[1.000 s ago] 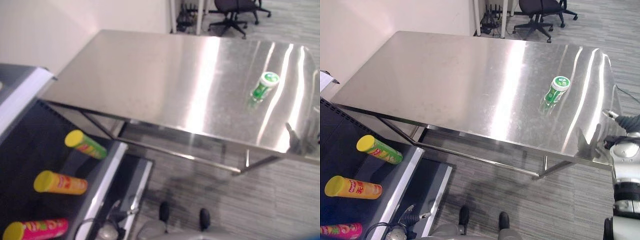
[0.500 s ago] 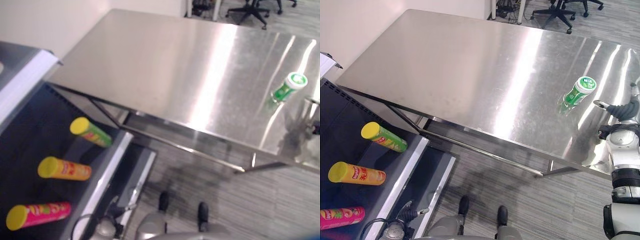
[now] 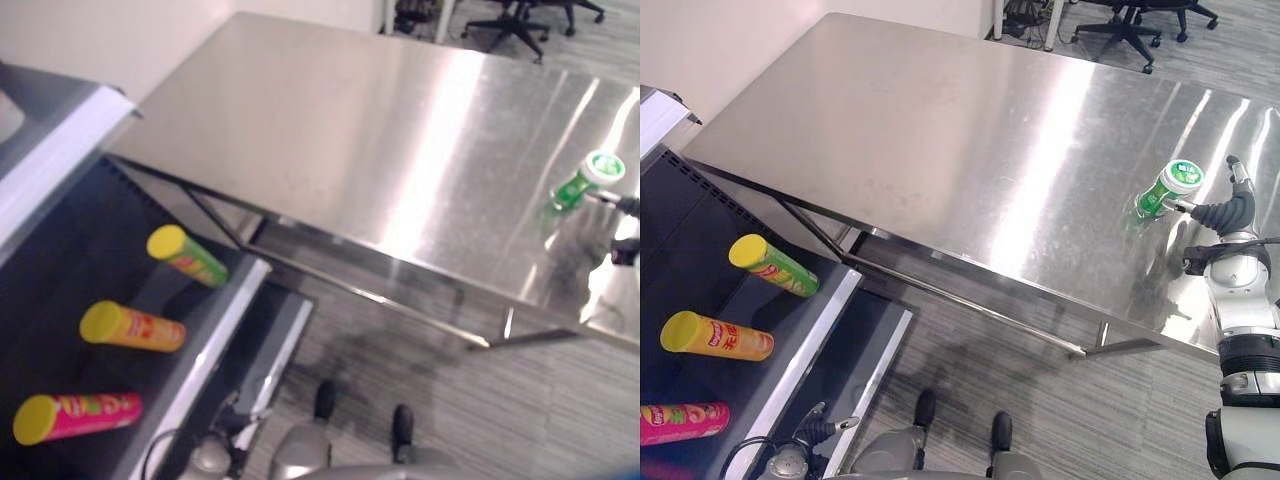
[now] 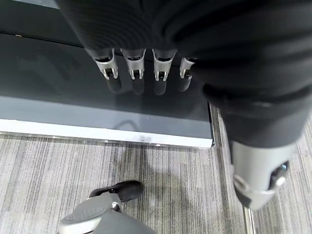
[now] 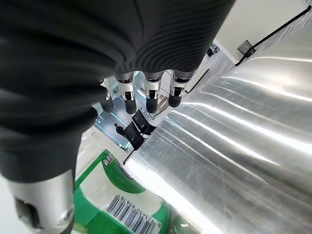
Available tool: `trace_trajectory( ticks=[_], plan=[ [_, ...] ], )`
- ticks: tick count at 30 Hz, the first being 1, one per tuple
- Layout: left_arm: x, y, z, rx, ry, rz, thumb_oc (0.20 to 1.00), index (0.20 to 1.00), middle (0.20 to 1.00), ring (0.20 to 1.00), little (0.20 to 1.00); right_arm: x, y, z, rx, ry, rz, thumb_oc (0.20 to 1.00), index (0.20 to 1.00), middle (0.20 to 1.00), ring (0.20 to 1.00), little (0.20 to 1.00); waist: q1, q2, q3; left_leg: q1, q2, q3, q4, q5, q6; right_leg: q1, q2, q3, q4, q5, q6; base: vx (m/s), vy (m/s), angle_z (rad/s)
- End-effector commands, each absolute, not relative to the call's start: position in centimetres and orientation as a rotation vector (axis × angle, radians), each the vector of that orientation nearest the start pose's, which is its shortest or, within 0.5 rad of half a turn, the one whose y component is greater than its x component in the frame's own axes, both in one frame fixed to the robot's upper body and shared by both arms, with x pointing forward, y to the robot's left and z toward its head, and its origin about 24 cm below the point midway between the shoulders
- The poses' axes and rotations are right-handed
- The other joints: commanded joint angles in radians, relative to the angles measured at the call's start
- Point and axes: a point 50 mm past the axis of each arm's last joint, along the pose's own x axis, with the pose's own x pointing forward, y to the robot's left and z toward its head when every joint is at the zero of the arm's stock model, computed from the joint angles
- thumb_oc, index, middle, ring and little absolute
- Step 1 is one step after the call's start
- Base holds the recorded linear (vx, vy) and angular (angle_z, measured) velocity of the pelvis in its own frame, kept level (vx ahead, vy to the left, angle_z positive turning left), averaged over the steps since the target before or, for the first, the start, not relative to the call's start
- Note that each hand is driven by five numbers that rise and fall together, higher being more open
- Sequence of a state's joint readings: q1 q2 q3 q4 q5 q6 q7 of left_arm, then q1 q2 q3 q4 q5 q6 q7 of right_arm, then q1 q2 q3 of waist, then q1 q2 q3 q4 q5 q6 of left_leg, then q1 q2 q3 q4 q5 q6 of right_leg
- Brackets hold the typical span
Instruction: Put the goods on the table back onto the shelves and tidy them up.
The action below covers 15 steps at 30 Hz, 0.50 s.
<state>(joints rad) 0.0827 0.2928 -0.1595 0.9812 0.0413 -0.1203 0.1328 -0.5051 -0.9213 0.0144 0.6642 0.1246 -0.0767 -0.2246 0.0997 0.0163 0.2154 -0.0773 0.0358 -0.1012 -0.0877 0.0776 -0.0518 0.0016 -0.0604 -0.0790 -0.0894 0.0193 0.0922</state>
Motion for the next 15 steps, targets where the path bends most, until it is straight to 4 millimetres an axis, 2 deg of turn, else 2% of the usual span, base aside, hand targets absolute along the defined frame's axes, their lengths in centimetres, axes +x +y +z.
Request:
trace_trajectory(
  ticks=[1,15],
  plan=[
    [13.10,25.58,-13.03,0.502,0.887,0.062,1.000,1.000,1.000,1.000,1.000,30.84,-37.90,21.71,-0.848,-0.190,-0.560,1.000,1.000,1.000,1.000,1.000,0.049,-0.038,-0.026,0.075,0.062,0.051,0.044,-0.149,-0.071,-0.004,-0.092,-0.060,0.096,-0.146,0.131,0.00,0.000,0.00],
    [13.23,25.91,-12.89,0.519,0.881,0.074,1.000,1.000,1.000,1.000,1.000,31.83,-37.13,22.04,-0.930,-0.172,-0.544,1.000,1.000,1.000,1.000,1.000,0.059,-0.034,-0.009,0.046,0.060,0.041,0.046,-0.142,-0.071,-0.031,-0.092,-0.061,0.101,-0.146,0.133,0.00,0.000,0.00]
  ],
)
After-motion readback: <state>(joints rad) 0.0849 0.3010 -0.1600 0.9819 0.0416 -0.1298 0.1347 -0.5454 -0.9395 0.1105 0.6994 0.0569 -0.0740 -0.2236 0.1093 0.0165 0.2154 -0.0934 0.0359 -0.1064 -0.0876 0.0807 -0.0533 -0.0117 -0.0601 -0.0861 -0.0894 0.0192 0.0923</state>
